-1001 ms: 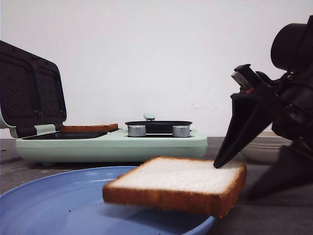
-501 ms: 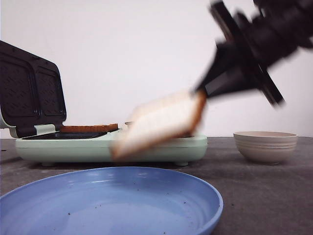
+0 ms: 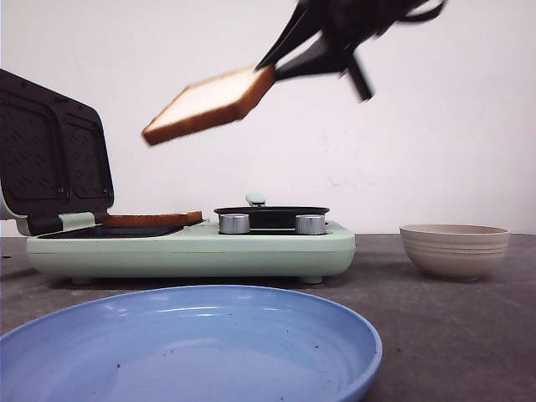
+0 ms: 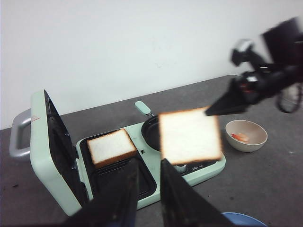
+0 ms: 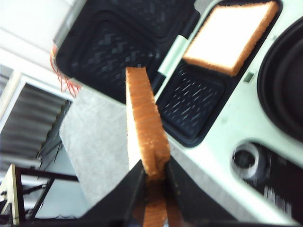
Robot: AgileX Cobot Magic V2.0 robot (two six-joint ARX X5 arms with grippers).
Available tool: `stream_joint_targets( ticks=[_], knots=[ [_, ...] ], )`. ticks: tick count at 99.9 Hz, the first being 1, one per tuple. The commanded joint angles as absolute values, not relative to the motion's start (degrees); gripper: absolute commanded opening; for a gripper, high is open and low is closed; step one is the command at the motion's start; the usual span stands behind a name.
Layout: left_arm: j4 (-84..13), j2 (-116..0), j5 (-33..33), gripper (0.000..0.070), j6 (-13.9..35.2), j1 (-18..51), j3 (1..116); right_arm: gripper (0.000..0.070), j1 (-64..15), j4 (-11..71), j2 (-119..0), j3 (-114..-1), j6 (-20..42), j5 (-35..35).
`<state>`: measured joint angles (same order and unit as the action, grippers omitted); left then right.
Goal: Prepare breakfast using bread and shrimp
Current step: 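Carry the bread with the right gripper and lower it into the sandwich maker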
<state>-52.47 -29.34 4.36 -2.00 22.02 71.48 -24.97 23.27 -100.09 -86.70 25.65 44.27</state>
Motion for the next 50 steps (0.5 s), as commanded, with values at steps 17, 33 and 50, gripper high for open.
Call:
stream_joint_targets(
  ticks=[17, 33, 50],
  knots=[
    [-52.03, -29.71, 4.32, 0.0003, -2.35, 22.63, 72.07, 0.0000, -27.62, 34.79, -118.43, -109.65, 18.63, 45.69],
    [-53.28, -29.71, 4.29, 0.0003, -2.37, 22.63, 72.07, 0.0000, -29.02, 38.17, -127.68, -121.34, 17.93, 46.61],
    [-53.28, -29.71, 4.29, 0.0003, -2.81, 22.63, 72.07, 0.0000, -30.79, 36.88, -132.27, -125.71, 19.16, 46.65]
  ],
)
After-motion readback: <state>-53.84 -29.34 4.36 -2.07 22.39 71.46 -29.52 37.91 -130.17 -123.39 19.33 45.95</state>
